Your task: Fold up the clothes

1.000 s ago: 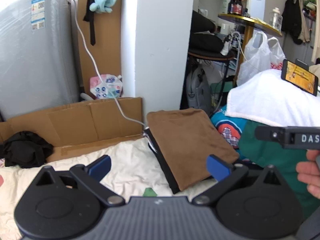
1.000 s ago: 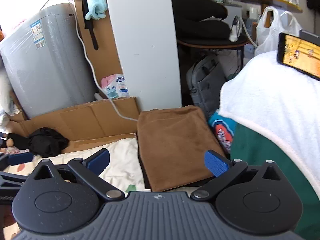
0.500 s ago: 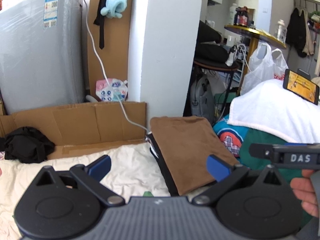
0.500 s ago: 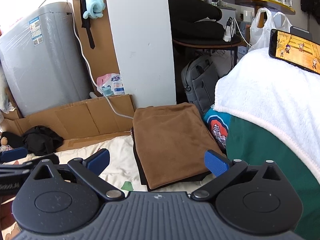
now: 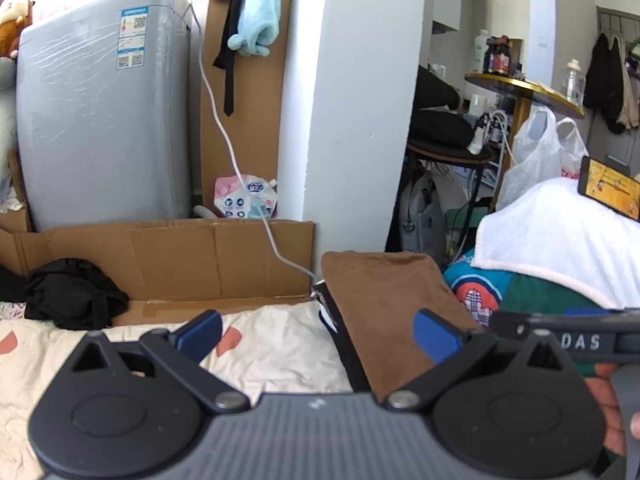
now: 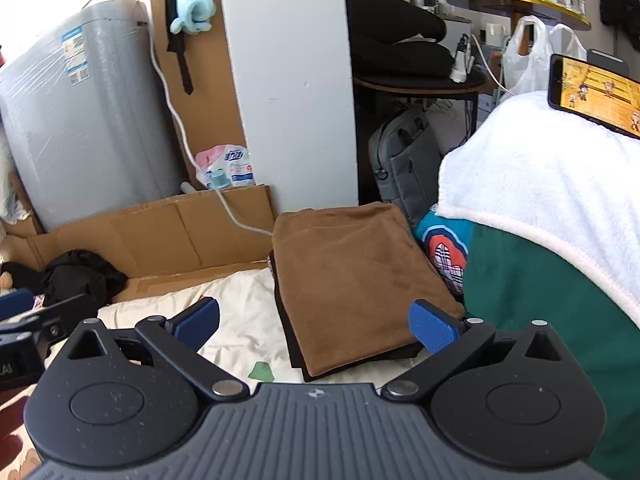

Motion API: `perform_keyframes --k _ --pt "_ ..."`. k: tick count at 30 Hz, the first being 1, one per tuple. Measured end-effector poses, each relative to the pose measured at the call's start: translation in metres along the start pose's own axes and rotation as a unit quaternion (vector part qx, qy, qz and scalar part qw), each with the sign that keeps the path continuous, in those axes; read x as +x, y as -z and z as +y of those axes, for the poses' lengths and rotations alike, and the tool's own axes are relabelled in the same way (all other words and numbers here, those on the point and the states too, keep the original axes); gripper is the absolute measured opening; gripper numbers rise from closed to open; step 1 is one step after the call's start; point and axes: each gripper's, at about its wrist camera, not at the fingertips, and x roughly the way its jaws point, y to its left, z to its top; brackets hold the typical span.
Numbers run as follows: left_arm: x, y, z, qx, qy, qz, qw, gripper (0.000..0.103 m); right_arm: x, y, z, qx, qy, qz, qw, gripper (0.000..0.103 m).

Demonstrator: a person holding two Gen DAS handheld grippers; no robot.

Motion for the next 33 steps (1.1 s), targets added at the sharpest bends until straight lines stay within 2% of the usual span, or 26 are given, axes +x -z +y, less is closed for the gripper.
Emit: perform_keyframes --k 7,21,33 --pt "0.004 0.01 0.003 -0.007 -0.002 0.016 0.9998 0.103 0.008 0.009 0.004 0.003 -0.007 0.029 1.0 0.103" --pt "-0.002 0.015 0.015 -0.019 -0.01 0.022 0.9995 0.103 0.013 0.013 0.012 -0.004 -0.007 0.034 0.999 0.103" --pt "-0.003 0.012 0.015 -0.008 -0.006 0.023 0.9997 0.103 0.014 0.022 0.019 -0.011 -0.008 0.045 0.999 0.103"
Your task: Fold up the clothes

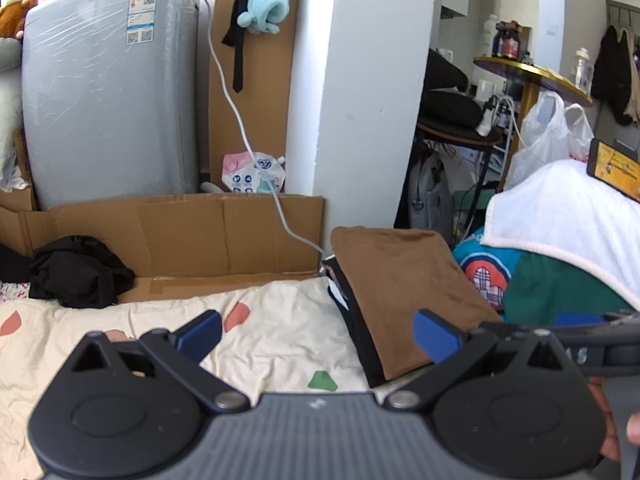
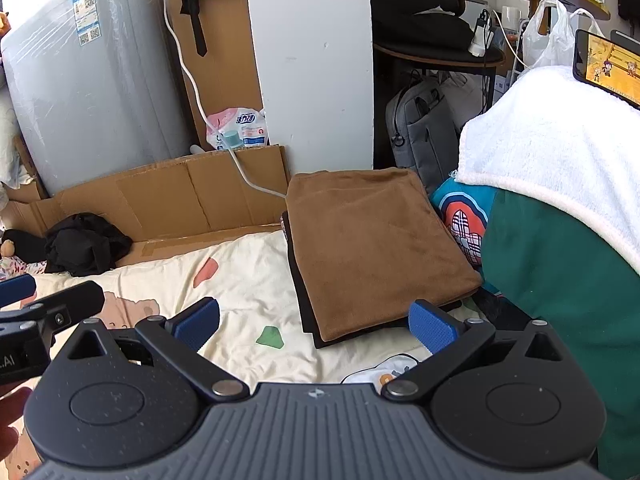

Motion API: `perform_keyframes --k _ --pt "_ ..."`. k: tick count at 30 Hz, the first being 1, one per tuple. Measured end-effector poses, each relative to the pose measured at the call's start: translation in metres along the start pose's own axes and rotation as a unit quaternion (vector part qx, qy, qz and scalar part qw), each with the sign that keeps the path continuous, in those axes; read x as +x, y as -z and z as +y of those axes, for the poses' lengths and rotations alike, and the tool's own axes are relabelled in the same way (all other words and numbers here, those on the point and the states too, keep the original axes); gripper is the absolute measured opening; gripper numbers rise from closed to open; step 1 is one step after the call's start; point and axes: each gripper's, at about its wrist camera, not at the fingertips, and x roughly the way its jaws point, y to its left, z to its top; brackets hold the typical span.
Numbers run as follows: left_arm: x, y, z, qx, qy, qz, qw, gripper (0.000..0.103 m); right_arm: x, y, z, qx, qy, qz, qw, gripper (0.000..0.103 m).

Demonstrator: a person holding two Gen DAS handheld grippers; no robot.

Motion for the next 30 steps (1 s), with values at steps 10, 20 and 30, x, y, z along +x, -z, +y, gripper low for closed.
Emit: perform_keyframes --k 10,20,30 --pt "0.003 0.006 0.005 -0.012 -0.014 0.014 0.9997 0.103 -0.002 0.002 0.004 -0.002 -0.008 0.004 1.0 0.103" --pt "0.001 0.01 0.006 -0.018 -0.011 0.028 0.9994 0.103 -0.001 0.005 0.003 -0.004 -0.008 0.01 1.0 0.103" --pt "-0.003 0.009 0.003 -0.013 -0.013 0.022 0.9996 0.103 -0.001 0.006 0.003 -0.005 -0.009 0.014 1.0 0.103"
